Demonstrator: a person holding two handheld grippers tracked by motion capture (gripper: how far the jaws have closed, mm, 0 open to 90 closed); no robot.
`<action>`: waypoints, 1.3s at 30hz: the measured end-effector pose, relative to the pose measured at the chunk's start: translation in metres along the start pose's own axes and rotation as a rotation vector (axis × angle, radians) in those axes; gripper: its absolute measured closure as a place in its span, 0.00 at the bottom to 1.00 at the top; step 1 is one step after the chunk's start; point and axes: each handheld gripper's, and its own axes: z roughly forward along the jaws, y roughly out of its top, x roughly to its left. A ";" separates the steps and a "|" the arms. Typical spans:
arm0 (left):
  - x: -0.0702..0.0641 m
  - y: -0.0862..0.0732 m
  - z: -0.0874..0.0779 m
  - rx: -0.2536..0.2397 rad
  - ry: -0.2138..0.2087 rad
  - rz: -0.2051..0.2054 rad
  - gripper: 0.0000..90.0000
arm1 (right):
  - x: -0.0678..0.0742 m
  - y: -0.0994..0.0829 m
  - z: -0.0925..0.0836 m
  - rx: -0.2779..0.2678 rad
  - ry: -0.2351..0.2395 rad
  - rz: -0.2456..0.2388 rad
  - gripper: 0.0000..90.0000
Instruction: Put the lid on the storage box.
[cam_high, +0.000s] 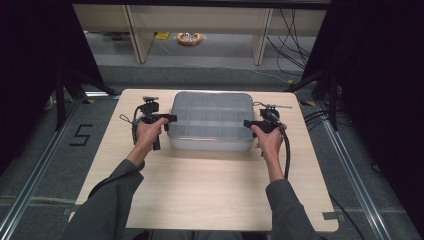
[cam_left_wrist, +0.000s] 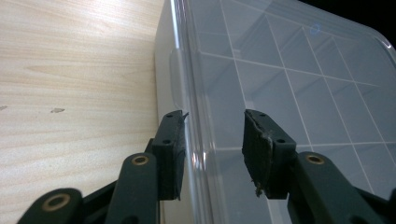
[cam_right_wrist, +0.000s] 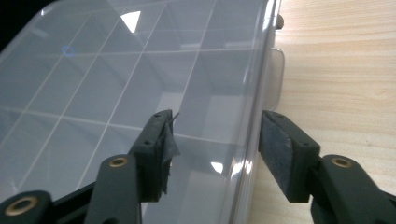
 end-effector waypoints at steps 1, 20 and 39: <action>-0.002 0.000 0.001 -0.004 0.009 0.008 0.64 | 0.000 0.000 0.000 0.000 0.000 0.000 0.55; -0.004 0.003 0.005 -0.077 0.029 0.004 0.66 | -0.008 0.006 0.004 -0.051 0.018 -0.068 0.55; 0.003 0.002 -0.019 -0.059 -0.017 -0.001 0.57 | -0.010 0.005 -0.009 -0.073 0.028 -0.048 0.44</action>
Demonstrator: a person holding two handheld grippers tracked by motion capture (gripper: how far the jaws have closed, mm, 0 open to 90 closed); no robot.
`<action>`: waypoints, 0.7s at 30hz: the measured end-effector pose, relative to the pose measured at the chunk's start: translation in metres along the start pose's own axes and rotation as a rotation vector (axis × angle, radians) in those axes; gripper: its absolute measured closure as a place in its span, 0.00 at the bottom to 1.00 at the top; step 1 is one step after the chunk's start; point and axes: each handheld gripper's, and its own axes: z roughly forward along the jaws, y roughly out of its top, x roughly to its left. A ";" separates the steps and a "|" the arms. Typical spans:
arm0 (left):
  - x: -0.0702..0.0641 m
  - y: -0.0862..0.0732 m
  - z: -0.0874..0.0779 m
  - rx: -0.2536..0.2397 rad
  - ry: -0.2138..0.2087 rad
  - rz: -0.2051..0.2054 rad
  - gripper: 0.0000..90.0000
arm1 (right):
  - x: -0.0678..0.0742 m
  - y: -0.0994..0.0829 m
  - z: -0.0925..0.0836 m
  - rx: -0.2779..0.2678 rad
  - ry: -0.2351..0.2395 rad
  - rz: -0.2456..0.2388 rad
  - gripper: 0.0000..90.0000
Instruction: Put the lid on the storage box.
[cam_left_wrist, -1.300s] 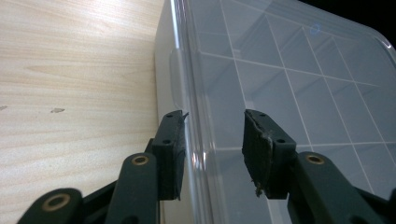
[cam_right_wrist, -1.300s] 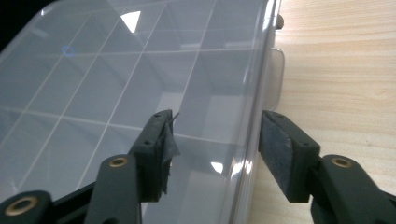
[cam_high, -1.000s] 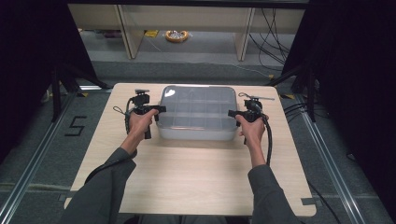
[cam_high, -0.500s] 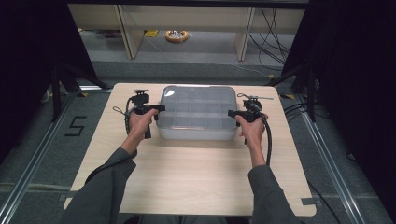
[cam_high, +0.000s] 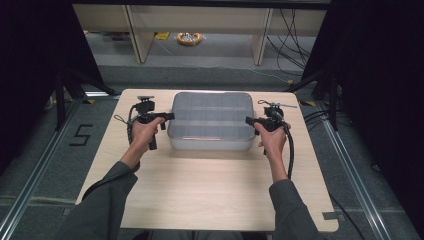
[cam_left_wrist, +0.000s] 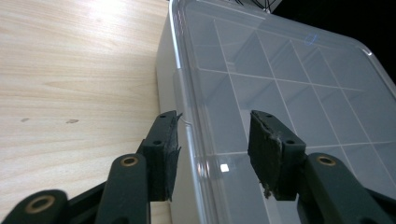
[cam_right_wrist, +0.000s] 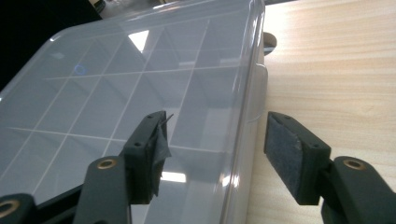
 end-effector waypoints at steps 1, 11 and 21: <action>0.001 0.000 -0.002 -0.003 -0.003 -0.007 0.57 | 0.000 0.000 0.000 0.000 0.000 0.000 0.44; 0.016 -0.002 -0.005 -0.006 -0.003 -0.032 0.54 | -0.009 0.000 -0.006 0.027 0.011 0.003 0.44; 0.008 0.004 0.018 -0.001 -0.017 -0.069 0.52 | -0.015 0.012 0.011 0.068 0.009 0.146 0.45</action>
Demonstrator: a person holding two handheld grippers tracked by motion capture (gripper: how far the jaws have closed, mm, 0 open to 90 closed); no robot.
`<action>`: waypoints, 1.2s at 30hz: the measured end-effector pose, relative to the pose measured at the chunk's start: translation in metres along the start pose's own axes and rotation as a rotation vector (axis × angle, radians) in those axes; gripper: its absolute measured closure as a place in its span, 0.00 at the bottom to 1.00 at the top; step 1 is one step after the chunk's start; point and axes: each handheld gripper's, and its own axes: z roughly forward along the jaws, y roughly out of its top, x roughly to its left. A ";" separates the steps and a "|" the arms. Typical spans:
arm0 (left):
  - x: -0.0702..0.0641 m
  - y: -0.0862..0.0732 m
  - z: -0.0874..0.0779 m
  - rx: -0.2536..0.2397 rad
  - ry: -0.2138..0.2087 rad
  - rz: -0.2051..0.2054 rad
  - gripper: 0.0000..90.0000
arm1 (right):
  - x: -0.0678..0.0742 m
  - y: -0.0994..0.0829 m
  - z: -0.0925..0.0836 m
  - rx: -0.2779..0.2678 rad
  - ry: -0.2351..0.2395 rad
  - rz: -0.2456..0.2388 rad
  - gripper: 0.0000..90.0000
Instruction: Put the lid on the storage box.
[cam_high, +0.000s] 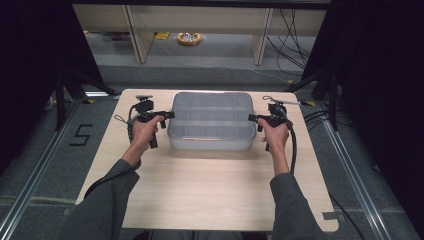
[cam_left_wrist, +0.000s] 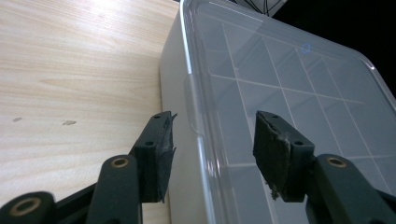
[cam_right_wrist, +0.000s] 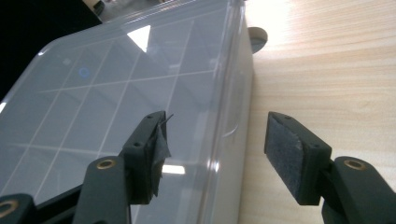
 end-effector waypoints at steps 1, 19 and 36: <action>-0.001 0.002 0.004 -0.004 -0.009 -0.009 0.52 | -0.006 0.004 0.008 -0.026 0.018 -0.042 0.46; 0.006 0.010 0.022 -0.003 -0.061 -0.089 0.53 | -0.004 0.008 0.020 -0.012 0.095 0.048 0.51; 0.003 0.011 0.016 -0.022 -0.053 -0.077 0.56 | 0.004 0.008 0.024 -0.003 0.065 0.026 0.48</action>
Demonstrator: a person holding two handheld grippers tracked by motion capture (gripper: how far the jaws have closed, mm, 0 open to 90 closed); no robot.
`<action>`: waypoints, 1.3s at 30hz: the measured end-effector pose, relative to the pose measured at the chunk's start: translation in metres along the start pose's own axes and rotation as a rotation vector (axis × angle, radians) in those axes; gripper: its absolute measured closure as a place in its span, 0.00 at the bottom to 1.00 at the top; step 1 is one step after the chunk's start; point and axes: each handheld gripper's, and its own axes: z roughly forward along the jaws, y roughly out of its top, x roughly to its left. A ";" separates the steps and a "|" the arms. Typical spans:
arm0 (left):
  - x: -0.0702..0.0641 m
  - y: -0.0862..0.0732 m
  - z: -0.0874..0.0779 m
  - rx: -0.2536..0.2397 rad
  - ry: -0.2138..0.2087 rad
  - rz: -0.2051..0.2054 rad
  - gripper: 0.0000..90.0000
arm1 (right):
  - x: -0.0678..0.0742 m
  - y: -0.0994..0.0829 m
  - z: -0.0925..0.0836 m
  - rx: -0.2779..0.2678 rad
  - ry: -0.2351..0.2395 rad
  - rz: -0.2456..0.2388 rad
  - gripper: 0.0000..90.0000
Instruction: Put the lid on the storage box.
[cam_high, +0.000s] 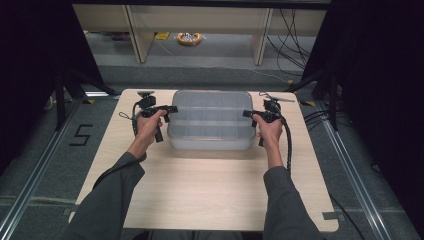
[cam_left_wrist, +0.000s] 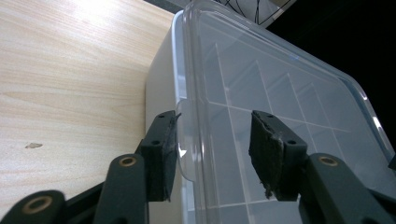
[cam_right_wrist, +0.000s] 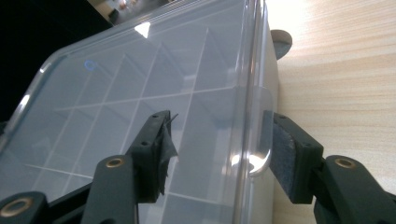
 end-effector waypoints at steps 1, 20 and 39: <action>-0.001 -0.001 -0.001 -0.004 0.000 -0.001 0.56 | -0.002 0.000 0.001 -0.010 -0.013 -0.035 0.48; -0.001 -0.007 0.009 0.003 0.048 0.032 0.56 | 0.005 -0.001 0.007 0.020 -0.046 -0.109 0.41; 0.003 -0.003 0.003 0.011 0.039 -0.026 0.47 | 0.007 0.001 -0.002 -0.004 -0.066 -0.016 0.34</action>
